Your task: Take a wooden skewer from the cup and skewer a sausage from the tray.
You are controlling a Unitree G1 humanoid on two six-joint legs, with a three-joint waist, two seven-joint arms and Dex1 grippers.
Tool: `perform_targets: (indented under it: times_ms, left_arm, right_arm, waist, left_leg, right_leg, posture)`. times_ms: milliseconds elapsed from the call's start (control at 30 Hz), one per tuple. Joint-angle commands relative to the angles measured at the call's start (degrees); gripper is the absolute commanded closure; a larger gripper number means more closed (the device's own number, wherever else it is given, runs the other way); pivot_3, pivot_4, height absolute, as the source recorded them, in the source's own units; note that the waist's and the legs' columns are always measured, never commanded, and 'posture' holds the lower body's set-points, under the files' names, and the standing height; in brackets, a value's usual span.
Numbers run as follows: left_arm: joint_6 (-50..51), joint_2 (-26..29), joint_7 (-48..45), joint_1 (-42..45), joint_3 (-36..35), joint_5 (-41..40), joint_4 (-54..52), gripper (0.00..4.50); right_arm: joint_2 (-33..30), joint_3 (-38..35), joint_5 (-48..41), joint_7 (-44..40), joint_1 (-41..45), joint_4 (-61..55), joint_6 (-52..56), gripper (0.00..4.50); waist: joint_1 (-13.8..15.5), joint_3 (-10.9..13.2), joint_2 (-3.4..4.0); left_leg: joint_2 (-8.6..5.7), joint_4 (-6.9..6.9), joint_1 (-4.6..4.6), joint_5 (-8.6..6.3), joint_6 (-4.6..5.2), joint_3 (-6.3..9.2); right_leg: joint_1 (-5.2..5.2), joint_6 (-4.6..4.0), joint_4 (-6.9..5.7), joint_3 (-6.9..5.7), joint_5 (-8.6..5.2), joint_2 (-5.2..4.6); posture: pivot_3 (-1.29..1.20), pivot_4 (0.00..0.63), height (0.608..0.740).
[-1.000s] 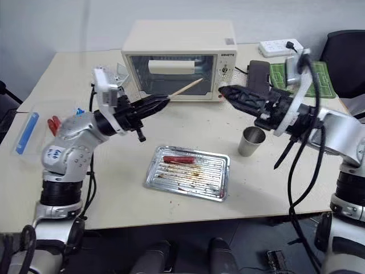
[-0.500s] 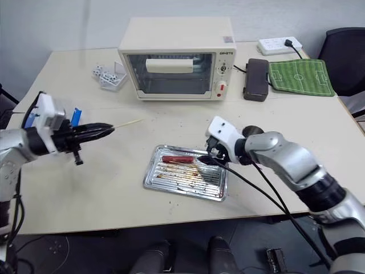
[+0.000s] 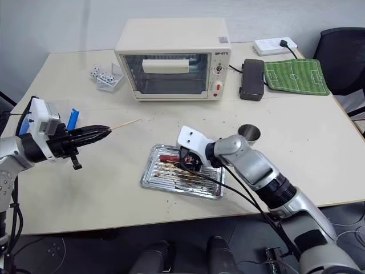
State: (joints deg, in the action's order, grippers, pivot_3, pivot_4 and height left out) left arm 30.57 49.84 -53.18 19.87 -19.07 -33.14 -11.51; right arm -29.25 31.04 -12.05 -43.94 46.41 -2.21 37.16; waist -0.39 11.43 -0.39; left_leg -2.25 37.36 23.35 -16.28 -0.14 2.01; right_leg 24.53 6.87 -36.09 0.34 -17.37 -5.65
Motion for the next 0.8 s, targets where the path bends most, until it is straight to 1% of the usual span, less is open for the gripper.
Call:
perform_targets:
  times_ms: [33,200,267,300,433,533,633,700,800]
  left_arm:
    - [-0.71,-0.06,0.31,1.37,0.06,-0.44,-0.86,4.50]
    - [-1.34,-0.32,0.25,3.08,0.98,-0.09,0.17,4.50]
    - [-1.55,-0.44,0.31,3.76,1.30,0.11,0.70,4.50]
    - [-1.69,-0.54,0.40,4.16,1.43,0.16,0.99,4.50]
    - [-2.11,-0.81,0.60,5.05,1.75,0.41,1.63,4.50]
    - [-2.29,-0.90,0.67,5.17,1.78,0.48,1.82,4.50]
    - [-2.58,-1.03,0.75,5.34,1.91,0.61,2.12,4.50]
    - [-2.75,-1.16,0.75,5.47,2.08,0.72,2.29,4.50]
    - [-2.99,-1.34,0.68,5.69,2.27,0.86,2.57,4.50]
  right_arm:
    - [1.96,-0.50,2.71,-0.36,0.16,1.44,-2.18,0.84]
    - [4.50,-0.73,5.63,-0.50,-0.65,5.13,-4.45,0.84]
    - [5.21,-0.85,6.13,-0.81,-1.13,6.10,-4.51,1.23]
    - [5.49,-0.79,6.54,-0.84,-1.41,6.51,-4.81,1.32]
    - [6.20,-1.09,7.42,-1.51,-2.28,6.37,-5.47,1.32]
    - [6.39,-1.33,7.95,-1.87,-2.74,5.93,-5.51,1.87]
    - [6.48,-1.30,8.31,-2.57,-3.24,5.48,-5.56,2.93]
    - [6.62,-1.32,8.65,-2.59,-3.47,5.42,-5.20,3.55]
    - [6.62,-1.20,9.25,-2.95,-3.80,5.63,-5.02,3.55]
  waist:
    - [0.00,0.00,0.00]
    - [-0.15,-0.01,-0.02]
    - [-0.36,-0.02,-0.03]
    - [-0.44,-0.03,-0.04]
    - [-0.75,-0.05,-0.08]
    - [-1.12,-0.05,-0.09]
    - [-1.16,-0.06,-0.09]
    - [-1.17,-0.06,-0.10]
    - [-1.16,-0.08,-0.12]
  left_leg:
    - [-0.01,0.00,-0.01,0.00,0.01,0.00]
    - [-0.01,-0.01,-0.03,0.01,0.00,-0.01]
    - [0.00,-0.01,-0.03,0.02,-0.02,-0.01]
    - [-0.02,-0.01,-0.05,0.02,-0.02,-0.02]
    - [-0.02,0.03,-0.07,0.03,-0.03,-0.02]
    - [-0.02,0.02,-0.09,0.04,-0.03,-0.01]
    - [-0.02,0.02,-0.09,0.05,-0.04,-0.01]
    - [-0.02,0.02,-0.09,0.05,-0.04,-0.01]
    - [-0.03,0.03,-0.10,0.05,-0.04,-0.01]
  right_leg:
    - [0.00,0.00,-0.01,0.00,0.00,0.01]
    - [0.00,0.00,-0.04,0.00,0.00,0.07]
    - [0.00,0.00,-0.27,0.00,0.00,0.09]
    - [0.00,0.00,-0.36,0.00,0.00,0.08]
    - [-0.01,0.00,-0.42,-0.01,0.00,0.12]
    - [-0.01,0.00,-0.44,-0.01,0.00,0.12]
    - [-0.01,0.00,-0.45,-0.01,0.00,0.12]
    - [-0.02,0.00,-0.46,-0.01,0.00,0.12]
    - [-0.02,0.00,-0.48,-0.01,0.00,0.12]
  posture:
    - [0.00,0.150,0.740]
    - [0.00,0.150,0.740]
    - [0.00,0.150,0.740]
    - [0.00,0.150,0.740]
    - [0.00,0.150,0.740]
    - [0.00,0.150,0.740]
    - [0.00,0.150,0.740]
    - [0.00,0.150,0.740]
    - [0.00,0.150,0.740]
